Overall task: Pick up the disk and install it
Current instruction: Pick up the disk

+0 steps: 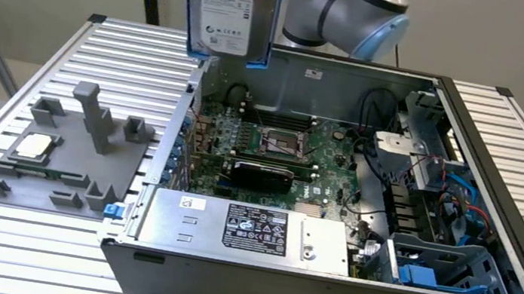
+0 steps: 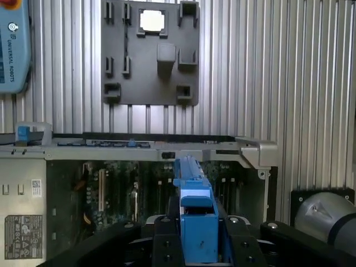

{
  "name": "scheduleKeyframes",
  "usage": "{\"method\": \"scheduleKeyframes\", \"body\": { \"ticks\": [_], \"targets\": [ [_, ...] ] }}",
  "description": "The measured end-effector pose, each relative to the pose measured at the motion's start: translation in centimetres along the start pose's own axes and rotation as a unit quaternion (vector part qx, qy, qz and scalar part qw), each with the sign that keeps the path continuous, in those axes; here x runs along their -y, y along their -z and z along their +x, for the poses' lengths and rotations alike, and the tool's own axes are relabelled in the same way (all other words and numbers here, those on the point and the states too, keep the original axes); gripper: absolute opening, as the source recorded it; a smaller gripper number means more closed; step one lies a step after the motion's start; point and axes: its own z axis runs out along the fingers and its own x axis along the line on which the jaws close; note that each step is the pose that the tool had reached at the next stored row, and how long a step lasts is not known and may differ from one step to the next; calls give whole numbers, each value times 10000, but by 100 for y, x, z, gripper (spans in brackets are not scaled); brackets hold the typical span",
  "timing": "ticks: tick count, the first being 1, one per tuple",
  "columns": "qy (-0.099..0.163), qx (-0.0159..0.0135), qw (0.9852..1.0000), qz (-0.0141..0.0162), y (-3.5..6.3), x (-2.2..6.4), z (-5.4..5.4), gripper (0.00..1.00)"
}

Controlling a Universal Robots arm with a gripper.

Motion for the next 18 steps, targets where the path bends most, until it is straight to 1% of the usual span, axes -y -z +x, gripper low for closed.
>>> {"method": "scheduleKeyframes", "body": {
  "ticks": [18],
  "targets": [
    [0, 0, 10000, 0, 31, 819, 248, 0]
  ]
}}
